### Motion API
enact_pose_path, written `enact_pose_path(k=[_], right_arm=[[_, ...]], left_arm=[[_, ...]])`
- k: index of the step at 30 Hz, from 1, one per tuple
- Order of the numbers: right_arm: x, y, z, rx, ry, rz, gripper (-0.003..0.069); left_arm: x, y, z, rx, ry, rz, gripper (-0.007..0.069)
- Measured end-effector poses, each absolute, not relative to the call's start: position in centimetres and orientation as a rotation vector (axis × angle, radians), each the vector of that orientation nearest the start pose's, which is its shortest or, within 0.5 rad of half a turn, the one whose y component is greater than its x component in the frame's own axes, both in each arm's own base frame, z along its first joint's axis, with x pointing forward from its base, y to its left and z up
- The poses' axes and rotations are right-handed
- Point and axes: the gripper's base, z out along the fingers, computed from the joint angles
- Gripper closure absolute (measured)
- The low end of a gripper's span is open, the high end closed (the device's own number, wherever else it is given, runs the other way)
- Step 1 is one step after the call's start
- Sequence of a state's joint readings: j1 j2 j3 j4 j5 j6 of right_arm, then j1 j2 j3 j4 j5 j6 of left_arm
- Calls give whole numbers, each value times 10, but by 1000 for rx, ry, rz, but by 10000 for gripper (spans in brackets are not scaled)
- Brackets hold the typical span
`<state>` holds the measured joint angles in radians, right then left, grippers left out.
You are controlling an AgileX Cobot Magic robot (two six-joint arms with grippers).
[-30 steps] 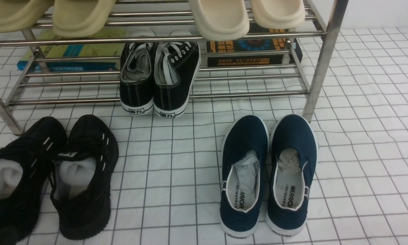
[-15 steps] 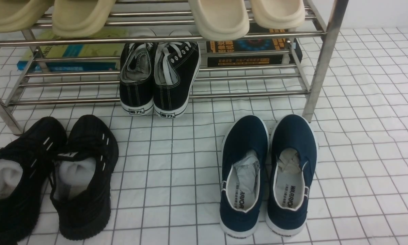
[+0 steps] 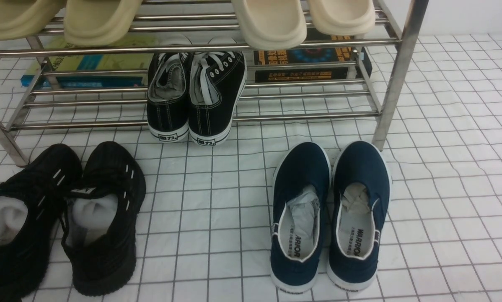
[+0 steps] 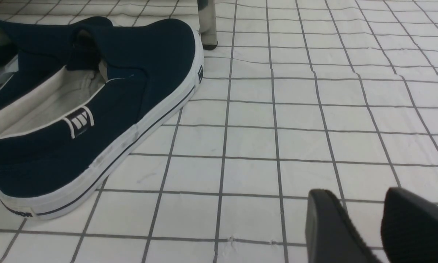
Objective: Take the shoes off the shelf with your hand from the white checkered tablecloth.
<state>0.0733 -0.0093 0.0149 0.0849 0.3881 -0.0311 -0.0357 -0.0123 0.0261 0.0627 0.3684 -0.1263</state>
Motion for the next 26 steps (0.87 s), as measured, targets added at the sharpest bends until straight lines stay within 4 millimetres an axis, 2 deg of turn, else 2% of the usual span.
enact_pose_path(k=[26], right_arm=[[52,7,174,-46,1877,113,420]], left_arm=[[53,0,172,-46,1865,-51,567]])
